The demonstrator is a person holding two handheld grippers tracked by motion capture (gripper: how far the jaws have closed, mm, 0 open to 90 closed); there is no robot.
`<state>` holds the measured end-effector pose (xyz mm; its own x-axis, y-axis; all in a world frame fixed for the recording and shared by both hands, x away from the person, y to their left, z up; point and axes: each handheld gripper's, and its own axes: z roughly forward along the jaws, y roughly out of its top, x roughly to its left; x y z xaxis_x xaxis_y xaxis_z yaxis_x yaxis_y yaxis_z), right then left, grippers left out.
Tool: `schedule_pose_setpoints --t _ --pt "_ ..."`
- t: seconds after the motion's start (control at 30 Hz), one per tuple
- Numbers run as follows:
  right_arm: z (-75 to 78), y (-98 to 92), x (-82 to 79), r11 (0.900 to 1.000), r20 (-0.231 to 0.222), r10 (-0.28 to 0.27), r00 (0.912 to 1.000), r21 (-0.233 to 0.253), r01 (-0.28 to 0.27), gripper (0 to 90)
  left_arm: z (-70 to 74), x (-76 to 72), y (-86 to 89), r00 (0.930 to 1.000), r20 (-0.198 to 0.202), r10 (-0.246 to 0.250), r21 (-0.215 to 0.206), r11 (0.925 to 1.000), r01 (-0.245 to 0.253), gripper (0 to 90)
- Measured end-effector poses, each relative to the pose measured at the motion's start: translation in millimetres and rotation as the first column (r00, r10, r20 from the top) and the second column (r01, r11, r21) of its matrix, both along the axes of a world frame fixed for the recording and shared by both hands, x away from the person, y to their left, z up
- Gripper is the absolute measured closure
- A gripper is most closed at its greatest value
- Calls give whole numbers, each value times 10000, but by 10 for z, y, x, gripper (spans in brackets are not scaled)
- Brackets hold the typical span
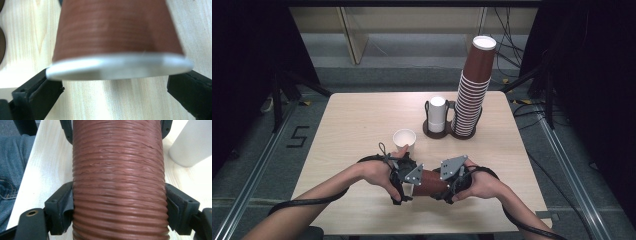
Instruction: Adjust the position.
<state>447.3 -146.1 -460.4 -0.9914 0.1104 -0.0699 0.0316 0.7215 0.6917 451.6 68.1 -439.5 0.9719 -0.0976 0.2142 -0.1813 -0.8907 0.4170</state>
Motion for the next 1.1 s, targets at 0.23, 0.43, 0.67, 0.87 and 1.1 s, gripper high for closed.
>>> schedule_pose_setpoints --t 0.23,0.43,0.67,0.87,1.1 --pt "-8 -95 7 9974 405 57 9992 716 -85 214 -17 13 92 9995 -235 232 -1307 9911 -261 0" --pt "-36 -140 -8 9916 366 -68 9993 1297 20 214 -20 17 142 9990 -400 189 -2105 9772 -269 0" --pt "-46 -143 -18 9882 254 -120 9996 1531 80 214 -27 36 154 9979 -603 251 -2360 9710 -387 0" --pt "-15 -144 -14 9844 567 -86 9984 1759 -15 215 -41 63 142 9957 -880 286 -2238 9735 -477 0" --pt "-18 -152 -17 9846 589 -91 9982 1751 -14 217 -53 55 126 9948 -945 391 -2477 9669 -615 0"
